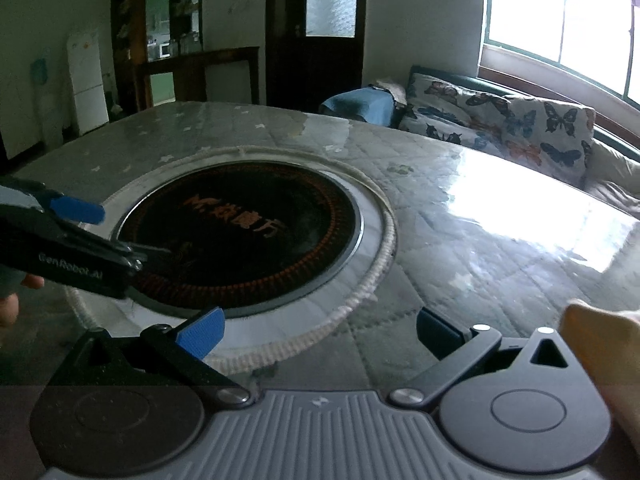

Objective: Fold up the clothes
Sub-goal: 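Move both tools toward the crumpled cream shirt on the table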

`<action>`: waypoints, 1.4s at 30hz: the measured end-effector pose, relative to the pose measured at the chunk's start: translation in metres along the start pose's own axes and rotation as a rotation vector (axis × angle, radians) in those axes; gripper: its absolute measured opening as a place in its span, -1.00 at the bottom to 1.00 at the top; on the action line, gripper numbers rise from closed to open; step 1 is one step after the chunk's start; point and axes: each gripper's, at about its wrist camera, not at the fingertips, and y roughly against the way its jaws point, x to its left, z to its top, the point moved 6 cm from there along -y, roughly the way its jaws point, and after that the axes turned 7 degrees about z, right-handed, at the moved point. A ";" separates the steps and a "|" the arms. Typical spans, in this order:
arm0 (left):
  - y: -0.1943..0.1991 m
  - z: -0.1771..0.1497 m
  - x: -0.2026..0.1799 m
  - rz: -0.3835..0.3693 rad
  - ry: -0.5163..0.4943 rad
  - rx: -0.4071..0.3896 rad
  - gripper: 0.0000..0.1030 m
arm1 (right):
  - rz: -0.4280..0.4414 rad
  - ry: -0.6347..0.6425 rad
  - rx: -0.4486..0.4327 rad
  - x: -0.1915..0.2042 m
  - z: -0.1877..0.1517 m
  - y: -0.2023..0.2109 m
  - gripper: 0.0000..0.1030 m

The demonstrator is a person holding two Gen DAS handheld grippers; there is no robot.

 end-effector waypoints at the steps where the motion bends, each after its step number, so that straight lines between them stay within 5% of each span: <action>1: 0.002 0.000 -0.006 -0.015 -0.012 0.006 1.00 | -0.006 -0.006 -0.002 -0.001 -0.001 0.005 1.00; 27: 0.050 0.012 -0.109 -0.207 -0.261 -0.018 1.00 | -0.176 -0.092 -0.040 -0.031 -0.057 0.111 1.00; 42: 0.067 0.023 -0.160 -0.279 -0.378 -0.047 1.00 | -0.362 -0.175 -0.113 -0.088 -0.070 0.174 0.99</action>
